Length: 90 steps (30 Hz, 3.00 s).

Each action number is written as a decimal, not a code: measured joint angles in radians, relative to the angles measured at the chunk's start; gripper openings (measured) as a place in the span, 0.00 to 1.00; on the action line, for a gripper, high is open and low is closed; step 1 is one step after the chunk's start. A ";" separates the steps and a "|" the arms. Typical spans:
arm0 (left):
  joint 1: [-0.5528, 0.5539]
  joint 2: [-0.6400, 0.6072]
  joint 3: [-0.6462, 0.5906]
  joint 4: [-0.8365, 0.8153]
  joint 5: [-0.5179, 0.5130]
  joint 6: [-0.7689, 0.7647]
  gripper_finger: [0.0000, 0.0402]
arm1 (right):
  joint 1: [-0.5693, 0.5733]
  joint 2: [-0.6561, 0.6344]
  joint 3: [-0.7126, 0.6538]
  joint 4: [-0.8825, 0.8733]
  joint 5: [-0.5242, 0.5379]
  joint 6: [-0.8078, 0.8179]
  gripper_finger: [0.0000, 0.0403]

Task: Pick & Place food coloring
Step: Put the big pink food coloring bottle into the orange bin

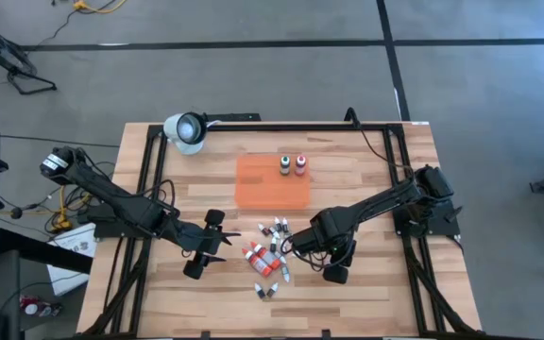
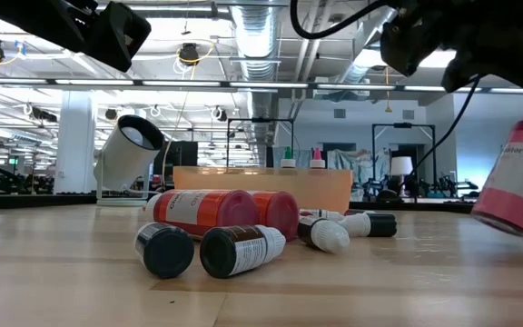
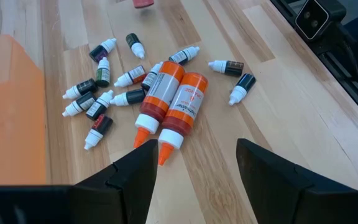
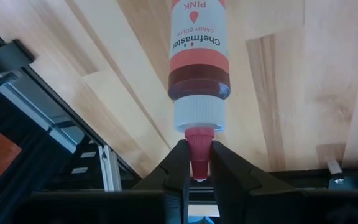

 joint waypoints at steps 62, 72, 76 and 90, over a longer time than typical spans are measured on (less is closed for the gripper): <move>0.000 0.000 0.000 0.021 -0.027 0.033 0.53 | 0.609 -0.306 0.023 0.091 1.080 0.588 0.19; 0.000 0.000 0.000 0.093 -0.051 0.064 0.53 | 0.762 -0.181 -0.187 0.200 1.215 0.950 0.19; 0.000 0.000 0.000 0.093 -0.053 0.062 0.53 | 0.805 -0.134 -0.234 0.207 1.255 1.156 0.19; 0.000 0.000 0.000 0.127 -0.079 0.066 0.53 | 0.798 0.065 -0.269 0.257 1.261 1.365 0.46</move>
